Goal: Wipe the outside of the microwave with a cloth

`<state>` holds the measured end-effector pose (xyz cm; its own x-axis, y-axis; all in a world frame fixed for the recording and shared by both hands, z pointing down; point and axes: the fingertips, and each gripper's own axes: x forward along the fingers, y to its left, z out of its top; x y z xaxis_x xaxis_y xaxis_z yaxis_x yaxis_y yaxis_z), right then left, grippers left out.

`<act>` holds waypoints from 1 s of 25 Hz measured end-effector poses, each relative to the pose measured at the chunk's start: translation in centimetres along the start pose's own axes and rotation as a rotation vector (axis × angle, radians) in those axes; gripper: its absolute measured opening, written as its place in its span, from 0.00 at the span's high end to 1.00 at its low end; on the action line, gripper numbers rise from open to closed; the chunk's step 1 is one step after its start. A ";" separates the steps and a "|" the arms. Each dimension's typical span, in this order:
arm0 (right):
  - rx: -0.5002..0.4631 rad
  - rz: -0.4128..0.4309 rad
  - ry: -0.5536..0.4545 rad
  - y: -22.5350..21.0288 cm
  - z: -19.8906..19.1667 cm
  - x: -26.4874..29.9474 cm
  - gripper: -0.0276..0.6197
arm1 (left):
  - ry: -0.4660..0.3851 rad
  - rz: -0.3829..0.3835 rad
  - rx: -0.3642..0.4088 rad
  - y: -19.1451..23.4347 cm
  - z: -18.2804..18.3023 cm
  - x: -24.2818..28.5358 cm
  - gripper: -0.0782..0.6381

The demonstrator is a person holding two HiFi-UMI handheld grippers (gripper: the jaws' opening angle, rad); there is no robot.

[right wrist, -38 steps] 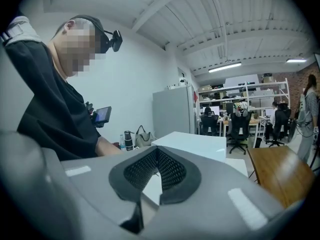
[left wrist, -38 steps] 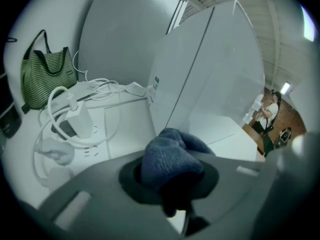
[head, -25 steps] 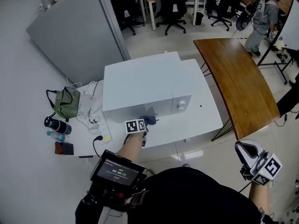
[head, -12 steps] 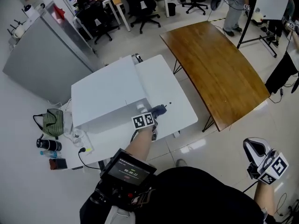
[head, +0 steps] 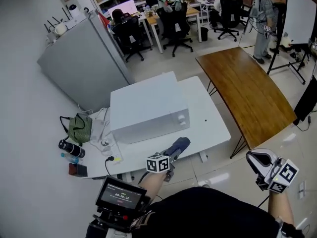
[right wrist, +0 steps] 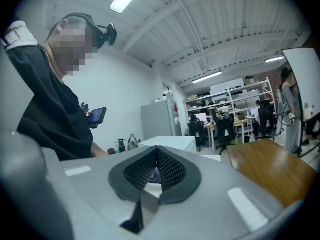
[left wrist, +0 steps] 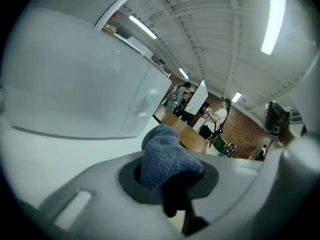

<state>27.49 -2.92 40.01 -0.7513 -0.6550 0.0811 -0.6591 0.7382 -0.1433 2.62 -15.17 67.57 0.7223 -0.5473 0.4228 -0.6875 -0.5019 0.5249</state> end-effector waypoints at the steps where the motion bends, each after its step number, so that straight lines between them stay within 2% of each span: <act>1: -0.011 0.028 -0.005 2.1 0.2 1.5 0.95 | -0.039 -0.015 0.027 -0.1 0.4 -3.2 0.81; 6: -0.010 0.138 -0.009 14.0 0.0 7.8 0.95 | -0.220 -0.070 0.135 -0.2 1.3 -19.1 0.81; 10: 0.004 0.220 0.002 23.4 -0.5 11.0 0.95 | -0.259 -0.075 0.212 0.2 -0.5 -29.1 0.81; 13: -0.029 0.246 0.016 26.7 0.1 11.4 0.95 | -0.317 -0.074 0.245 -0.7 -1.3 -33.9 0.81; 16: -0.083 0.253 0.032 28.0 0.0 10.5 0.95 | -0.372 -0.080 0.264 -3.0 -1.9 -36.8 0.81; 19: -0.090 0.272 -0.002 29.1 0.8 8.3 0.95 | -0.393 -0.105 0.263 -7.3 -3.2 -37.9 0.81; 21: -0.079 0.279 -0.030 29.1 1.2 6.1 0.95 | -0.404 -0.125 0.264 -10.3 -4.5 -37.4 0.81; 25: -0.074 0.320 -0.041 27.6 -0.9 -0.2 0.95 | -0.432 -0.153 0.253 -16.3 -7.2 -34.5 0.81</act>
<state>9.43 17.68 36.91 -0.9196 -0.3930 0.0036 -0.3919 0.9162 -0.0834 -10.51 16.69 49.73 0.7556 -0.6548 -0.0158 -0.6120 -0.7145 0.3391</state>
